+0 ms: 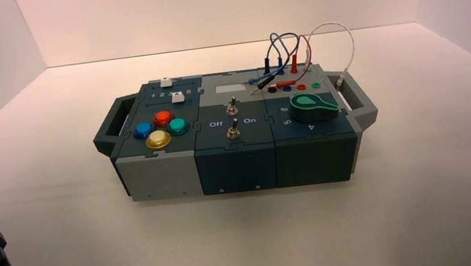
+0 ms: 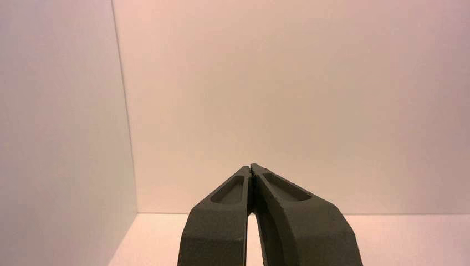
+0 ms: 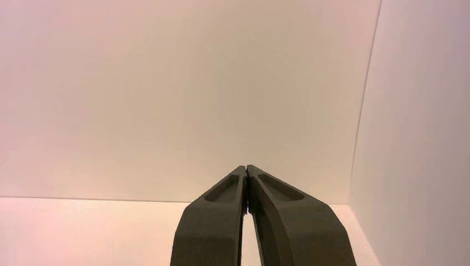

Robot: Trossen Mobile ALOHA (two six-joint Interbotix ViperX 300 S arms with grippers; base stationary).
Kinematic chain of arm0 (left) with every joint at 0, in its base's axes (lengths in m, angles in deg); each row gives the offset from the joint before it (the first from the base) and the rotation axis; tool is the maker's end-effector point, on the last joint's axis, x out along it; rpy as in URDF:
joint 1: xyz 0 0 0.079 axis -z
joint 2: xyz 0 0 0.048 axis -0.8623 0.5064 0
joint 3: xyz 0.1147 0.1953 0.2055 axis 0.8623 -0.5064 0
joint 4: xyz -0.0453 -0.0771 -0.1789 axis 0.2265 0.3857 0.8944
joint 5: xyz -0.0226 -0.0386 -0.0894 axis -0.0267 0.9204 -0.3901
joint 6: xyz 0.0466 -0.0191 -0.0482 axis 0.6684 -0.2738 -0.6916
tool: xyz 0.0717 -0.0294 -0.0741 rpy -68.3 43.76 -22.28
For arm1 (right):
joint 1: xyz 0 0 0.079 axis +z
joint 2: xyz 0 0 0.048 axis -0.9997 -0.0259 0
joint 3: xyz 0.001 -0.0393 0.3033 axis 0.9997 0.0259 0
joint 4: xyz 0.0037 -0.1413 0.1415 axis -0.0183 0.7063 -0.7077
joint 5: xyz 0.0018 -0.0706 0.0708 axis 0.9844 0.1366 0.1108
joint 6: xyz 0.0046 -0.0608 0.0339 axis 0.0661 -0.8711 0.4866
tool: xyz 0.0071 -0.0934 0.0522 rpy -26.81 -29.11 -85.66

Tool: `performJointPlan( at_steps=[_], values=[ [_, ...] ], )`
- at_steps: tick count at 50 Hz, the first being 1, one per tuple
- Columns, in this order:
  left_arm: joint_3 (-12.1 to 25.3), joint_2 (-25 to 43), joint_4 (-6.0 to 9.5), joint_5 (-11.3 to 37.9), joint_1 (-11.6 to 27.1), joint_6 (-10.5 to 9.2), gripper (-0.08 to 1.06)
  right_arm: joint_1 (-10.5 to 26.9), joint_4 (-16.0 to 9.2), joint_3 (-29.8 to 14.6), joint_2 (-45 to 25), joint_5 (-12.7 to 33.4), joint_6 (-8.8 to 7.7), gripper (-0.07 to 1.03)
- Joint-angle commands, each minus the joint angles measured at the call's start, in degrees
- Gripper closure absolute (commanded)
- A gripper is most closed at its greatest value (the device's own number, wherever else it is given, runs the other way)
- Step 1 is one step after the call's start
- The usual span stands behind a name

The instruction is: Move the box away.

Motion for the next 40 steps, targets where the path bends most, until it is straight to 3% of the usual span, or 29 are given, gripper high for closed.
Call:
performJointPlan(
  at_steps=[1,40],
  values=[
    [1.49,0.62,0.09,-0.53,0.18,0.0,1.0,-0.09,-0.18,-2.02,-0.97,-0.09,0.09,0.99],
    [1.76,0.26,0.0,1.58,0.26,0.18,1.0,1.23,-0.18,-2.64,-2.72,0.7,0.26,0.99]
  ],
)
